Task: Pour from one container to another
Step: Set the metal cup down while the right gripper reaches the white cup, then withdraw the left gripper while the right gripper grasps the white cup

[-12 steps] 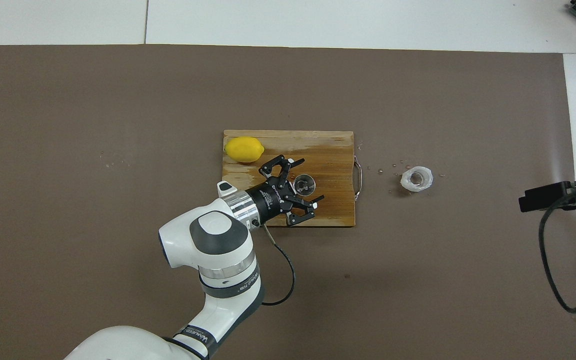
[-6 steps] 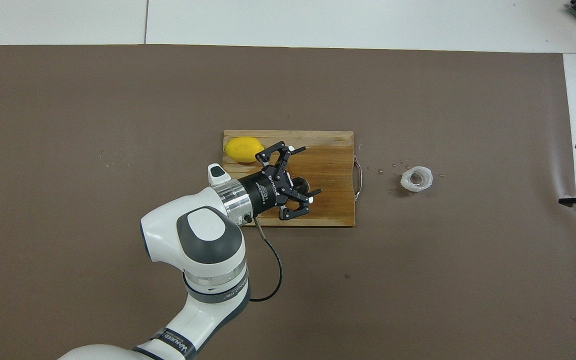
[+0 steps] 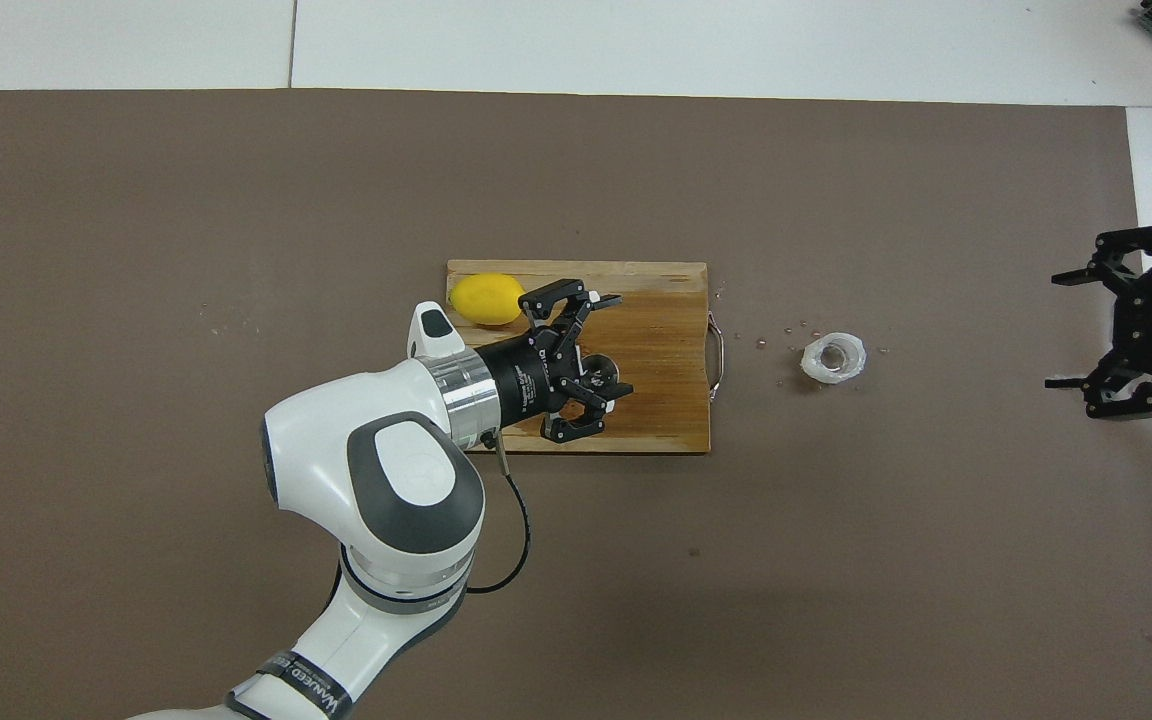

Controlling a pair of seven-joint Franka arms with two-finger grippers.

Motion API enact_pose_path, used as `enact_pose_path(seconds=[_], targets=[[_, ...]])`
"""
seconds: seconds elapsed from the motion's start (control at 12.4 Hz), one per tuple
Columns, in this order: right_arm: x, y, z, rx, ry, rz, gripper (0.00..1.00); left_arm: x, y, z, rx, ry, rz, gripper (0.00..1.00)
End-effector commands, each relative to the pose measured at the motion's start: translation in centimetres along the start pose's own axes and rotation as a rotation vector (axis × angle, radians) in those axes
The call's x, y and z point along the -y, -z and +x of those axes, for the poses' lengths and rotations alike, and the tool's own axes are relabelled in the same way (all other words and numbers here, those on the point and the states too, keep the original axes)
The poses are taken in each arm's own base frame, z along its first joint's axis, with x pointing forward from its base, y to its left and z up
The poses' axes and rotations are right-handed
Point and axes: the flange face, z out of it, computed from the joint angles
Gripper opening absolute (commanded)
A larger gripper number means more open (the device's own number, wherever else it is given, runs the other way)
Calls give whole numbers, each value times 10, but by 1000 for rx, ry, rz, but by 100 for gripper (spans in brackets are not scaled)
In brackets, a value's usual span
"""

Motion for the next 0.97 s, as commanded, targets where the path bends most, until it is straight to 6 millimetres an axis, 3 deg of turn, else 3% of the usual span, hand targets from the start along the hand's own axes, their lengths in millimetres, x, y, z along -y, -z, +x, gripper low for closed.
enact_pose_path(seconds=[0.0, 0.24, 0.4, 0.64, 0.89], targets=[[-23, -71, -44, -157, -20, 67, 100, 2, 18, -9, -30, -101, 33, 100], [-33, -134, -51, -340, -71, 123, 100, -8, 38, -10, -43, -211, 80, 100], [-23, -169, -50, -421, -100, 161, 100, -24, 52, -5, -32, -305, 161, 100], [-16, -236, -53, -519, -2, 205, 100, -48, 83, 2, -97, -498, 281, 100], [-17, -251, -36, -536, 98, 182, 100, -90, 123, -17, -177, -753, 480, 100]])
